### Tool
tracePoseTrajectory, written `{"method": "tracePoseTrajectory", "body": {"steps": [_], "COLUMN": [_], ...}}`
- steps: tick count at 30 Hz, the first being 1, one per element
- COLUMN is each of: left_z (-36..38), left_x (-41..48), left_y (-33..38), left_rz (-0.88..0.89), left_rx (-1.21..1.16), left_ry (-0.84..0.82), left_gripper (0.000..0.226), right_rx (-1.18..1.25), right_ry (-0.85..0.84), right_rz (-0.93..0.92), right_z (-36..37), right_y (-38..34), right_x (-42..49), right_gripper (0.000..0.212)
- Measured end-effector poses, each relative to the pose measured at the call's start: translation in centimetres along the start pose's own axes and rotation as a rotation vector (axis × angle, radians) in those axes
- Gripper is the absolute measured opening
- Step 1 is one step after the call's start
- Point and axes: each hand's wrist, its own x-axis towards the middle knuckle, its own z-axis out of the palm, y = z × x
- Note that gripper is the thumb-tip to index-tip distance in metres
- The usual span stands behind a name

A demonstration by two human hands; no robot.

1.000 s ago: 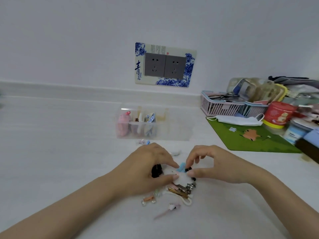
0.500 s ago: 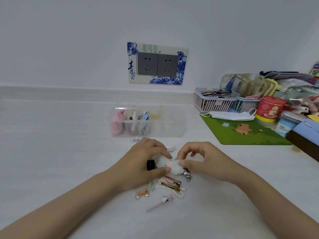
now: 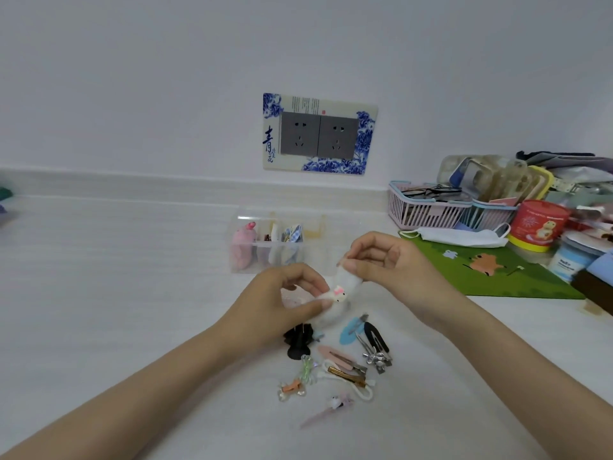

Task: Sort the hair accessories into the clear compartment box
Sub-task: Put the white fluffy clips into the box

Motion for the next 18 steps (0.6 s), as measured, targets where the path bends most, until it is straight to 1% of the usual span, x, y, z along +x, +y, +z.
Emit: {"method": "tracePoseTrajectory", "body": {"steps": [3,5,8,9,11,13,14,15,18], "left_z": [-1.4,-2.4,-3.8,-4.3,-5.6,-7.0,-7.5,-7.8,-7.7], "left_x": [0.4,0.7,1.0,1.0,0.9,0.8,0.8,0.8,0.9], "left_y": [-0.1,-0.5,-1.2,-1.6,-2.5,-3.6,-4.2,-4.6,-5.4], "left_rz": [-0.027,-0.049,-0.034,-0.017,0.031,0.101,0.12,0.118,0.11], "left_rx": [-0.109,-0.18,-0.185,-0.14,0.093,0.395,0.494,0.544,0.548], "left_ry": [0.139,0.237,0.339,0.364,0.395,0.347,0.306,0.278,0.277], "left_gripper": [0.009,0.009,0.005,0.006,0.014,0.027,0.032,0.036,0.037], "right_rx": [-0.001,-0.008,-0.033,-0.049,-0.085,-0.122,-0.152,-0.188,-0.248], "right_ry": [0.006,-0.018,-0.037,-0.03,0.012,0.056,0.069,0.077,0.05], "right_rz": [-0.046,-0.056,-0.077,-0.082,-0.077,-0.053,-0.04,-0.026,0.027], "right_z": [1.2,2.3,4.1,4.5,4.9,4.6,4.4,4.1,4.0], "right_y": [-0.8,-1.1,-1.1,-1.1,-0.9,-0.8,-0.7,-0.4,0.9], "right_x": [2.2,3.7,6.1,7.0,9.1,11.3,12.2,13.0,14.6], "right_gripper": [0.011,0.014,0.012,0.012,0.014,0.014,0.014,0.014,0.013]}}
